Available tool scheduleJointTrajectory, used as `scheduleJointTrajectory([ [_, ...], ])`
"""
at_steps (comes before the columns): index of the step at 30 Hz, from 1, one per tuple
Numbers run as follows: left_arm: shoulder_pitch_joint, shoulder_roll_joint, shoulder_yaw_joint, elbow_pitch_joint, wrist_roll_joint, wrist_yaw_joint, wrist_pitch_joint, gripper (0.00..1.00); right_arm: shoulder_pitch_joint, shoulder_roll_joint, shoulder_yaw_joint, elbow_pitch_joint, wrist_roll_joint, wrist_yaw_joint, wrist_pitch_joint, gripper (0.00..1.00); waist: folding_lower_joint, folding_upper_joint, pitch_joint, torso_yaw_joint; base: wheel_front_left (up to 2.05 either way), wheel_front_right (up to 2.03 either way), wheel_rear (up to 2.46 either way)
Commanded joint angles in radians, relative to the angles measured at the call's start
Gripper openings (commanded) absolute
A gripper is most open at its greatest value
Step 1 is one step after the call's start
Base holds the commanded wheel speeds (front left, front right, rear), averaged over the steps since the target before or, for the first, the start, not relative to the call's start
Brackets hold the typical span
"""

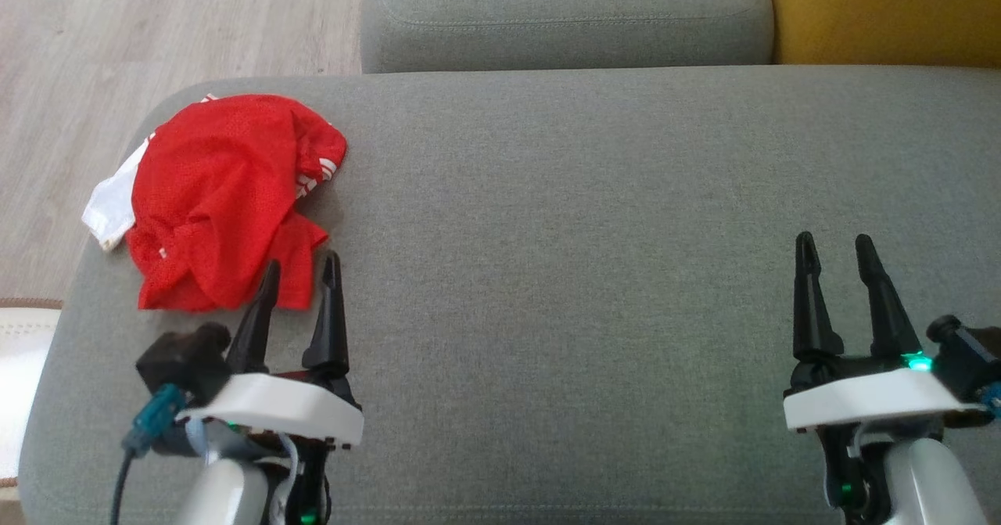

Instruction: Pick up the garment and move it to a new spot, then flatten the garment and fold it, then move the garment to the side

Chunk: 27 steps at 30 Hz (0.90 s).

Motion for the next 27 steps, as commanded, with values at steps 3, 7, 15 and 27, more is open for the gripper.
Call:
scheduleJointTrajectory([
  [3,-0.064,0.03,-0.007,-0.05,0.058,0.045,-0.022,1.0,-0.021,-0.008,0.013,-0.05,-0.067,0.006,-0.02,1.0,0.0,0.0,0.0,-0.001,0.0,0.0,0.0],
  [7,-0.073,0.053,-0.044,-0.062,0.103,0.085,-0.033,1.0,-0.022,-0.009,0.014,-0.055,-0.122,0.006,-0.032,1.0,0.0,0.0,0.0,-0.002,0.0,0.0,0.0],
  [15,-0.093,0.102,-0.13,-0.065,0.208,0.152,-0.057,1.0,-0.022,-0.009,0.03,-0.053,-0.222,0.006,-0.056,1.0,0.0,0.0,-0.001,-0.004,0.0,0.0,0.0],
  [27,-0.101,0.128,-0.219,-0.102,0.273,0.257,-0.095,1.0,-0.012,-0.01,0.072,-0.027,-0.223,0.007,-0.094,1.0,0.0,0.0,-0.008,0.003,0.0,0.0,0.0],
])
